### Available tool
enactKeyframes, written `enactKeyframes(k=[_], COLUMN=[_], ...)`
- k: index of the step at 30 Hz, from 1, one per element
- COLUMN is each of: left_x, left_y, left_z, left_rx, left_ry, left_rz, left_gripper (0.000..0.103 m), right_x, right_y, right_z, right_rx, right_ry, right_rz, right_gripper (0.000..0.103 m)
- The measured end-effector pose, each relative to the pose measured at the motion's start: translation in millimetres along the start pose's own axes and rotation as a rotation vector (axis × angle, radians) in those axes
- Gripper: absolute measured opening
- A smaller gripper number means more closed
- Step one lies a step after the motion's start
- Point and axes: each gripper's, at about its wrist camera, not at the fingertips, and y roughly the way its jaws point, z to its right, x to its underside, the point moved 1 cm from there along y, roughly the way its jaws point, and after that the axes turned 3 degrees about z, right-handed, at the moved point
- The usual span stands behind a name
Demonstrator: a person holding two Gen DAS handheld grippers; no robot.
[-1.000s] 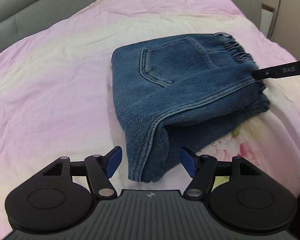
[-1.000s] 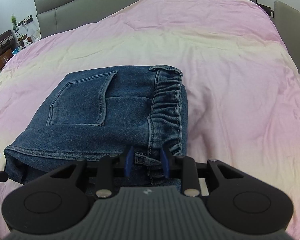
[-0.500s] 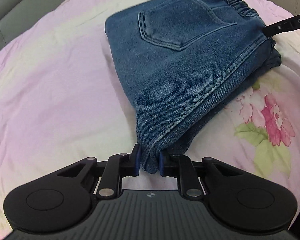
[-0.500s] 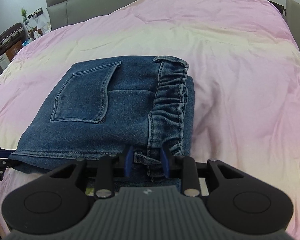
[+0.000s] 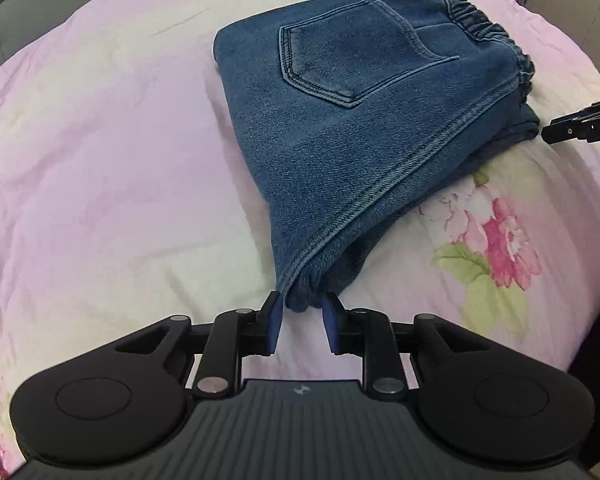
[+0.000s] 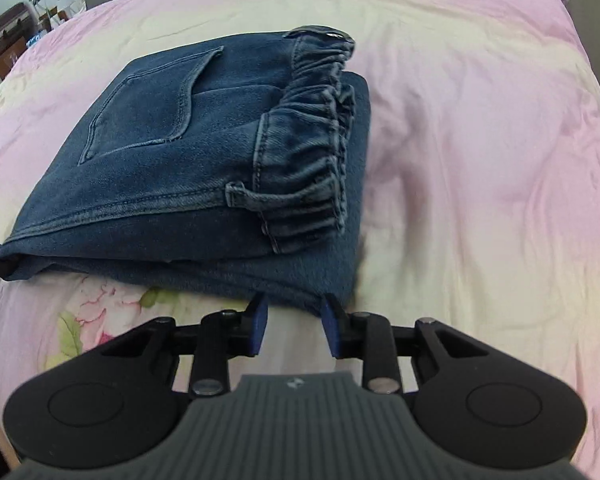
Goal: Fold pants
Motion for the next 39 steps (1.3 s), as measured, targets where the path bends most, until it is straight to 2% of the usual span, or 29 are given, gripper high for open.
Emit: enactKeyframes(k=[1,2,5,8,10,12,13,18,20,23,27,31,35,39], left_x=[-1,-1,-12,-35,-48,-58,-63,-79,-82,-84,-68,-57,-59,-61], left_y=[-8,-18,-33,-34,-31,-24,-16,31,48,72,95,111,119,121], left_z=[-2,-7,-23,-37,-47,-55,-59,-85,-92,-100,-103,-106,-107,-104], left_rx=[0.012,0.024,0.065,0.024,0.018,0.018,0.038,0.133,0.182,0.243,0.298,0.367,0.373,0.355], left_ry=[-0.004,-0.023,-0.122,-0.221,-0.314,-0.417,-0.453,-0.617,-0.652,-0.687,-0.754,-0.804,-0.806,-0.795], left_rz=[0.014,0.035,0.118,0.227,0.304,0.362,0.369,0.314,0.276,0.215,0.170,0.177,0.185,0.186], left_gripper=[0.034,0.035,0.043,0.053,0.064,0.072,0.072,0.074,0.074,0.074,0.076,0.084,0.082,0.071], right_x=[2,2,-10,-32,-49,-62,-67,-95,-101,-105,-108,-109,-108,-101], right_y=[-5,-10,-24,-35,-34,-29,-24,17,33,55,84,107,122,128], right_z=[6,11,22,26,25,23,21,32,40,49,54,65,70,71], right_rx=[-0.008,-0.013,-0.048,-0.077,-0.085,-0.091,-0.092,-0.101,-0.102,-0.155,-0.178,-0.243,-0.294,-0.316], right_ry=[0.029,0.052,0.116,0.171,0.189,0.212,0.228,0.324,0.370,0.420,0.427,0.495,0.510,0.539], right_rz=[0.003,0.011,0.038,0.091,0.117,0.142,0.147,0.092,0.044,-0.018,-0.074,-0.084,-0.084,-0.067], right_gripper=[0.036,0.038,0.057,0.075,0.076,0.085,0.087,0.087,0.087,0.087,0.088,0.089,0.088,0.087])
